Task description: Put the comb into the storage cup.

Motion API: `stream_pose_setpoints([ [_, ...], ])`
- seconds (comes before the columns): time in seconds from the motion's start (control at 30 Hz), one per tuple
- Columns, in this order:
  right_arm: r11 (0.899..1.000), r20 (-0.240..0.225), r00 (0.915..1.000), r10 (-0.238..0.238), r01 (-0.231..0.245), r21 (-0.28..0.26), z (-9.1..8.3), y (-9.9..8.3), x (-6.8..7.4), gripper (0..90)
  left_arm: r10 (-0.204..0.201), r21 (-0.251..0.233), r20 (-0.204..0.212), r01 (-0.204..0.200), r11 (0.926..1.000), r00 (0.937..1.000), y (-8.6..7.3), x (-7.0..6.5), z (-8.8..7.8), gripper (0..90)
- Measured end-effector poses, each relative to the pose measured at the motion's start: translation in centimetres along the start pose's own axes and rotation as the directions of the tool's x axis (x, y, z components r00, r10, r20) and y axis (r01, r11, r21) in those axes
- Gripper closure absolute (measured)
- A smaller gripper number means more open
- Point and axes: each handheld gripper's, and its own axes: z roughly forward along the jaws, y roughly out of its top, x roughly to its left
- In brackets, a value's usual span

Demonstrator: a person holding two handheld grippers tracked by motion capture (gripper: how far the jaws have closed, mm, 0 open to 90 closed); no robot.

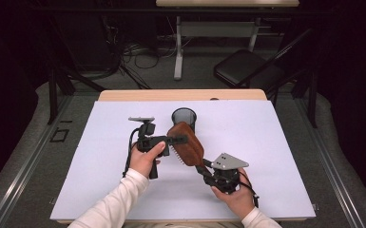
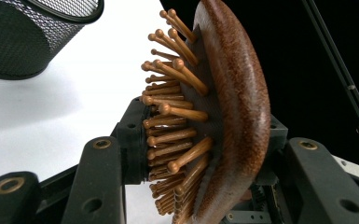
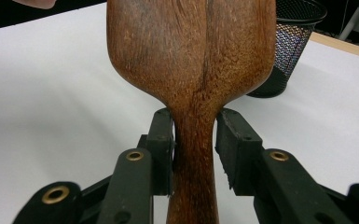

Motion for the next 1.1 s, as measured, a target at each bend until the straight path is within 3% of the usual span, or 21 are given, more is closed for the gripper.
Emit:
stream_pose_setpoints([
  [0.2, 1.0, 0.0, 1.0, -0.001, 0.001, -0.002, 0.0, 0.0, 0.0, 65.7, -0.015, -0.005, -0.002, 0.015, 0.9999, 0.9999, 0.4, 0.1, 0.0, 50.7],
  [0.83, 1.0, 0.023, 0.9997, 0.007, -0.006, -0.03, -0.2, -0.1, -0.3, 48.3, 0.016, -0.058, -0.04, -0.019, 0.9981, 0.9991, 1.9, -0.2, -0.5, 50.6],
  [1.1, 0.999, 0.003, 1.0, -0.005, 0.005, -0.049, -0.4, -0.2, -0.6, 45.1, 0.028, -0.078, -0.057, -0.033, 0.9964, 0.998, 2.6, -0.2, -1.0, 50.6],
])
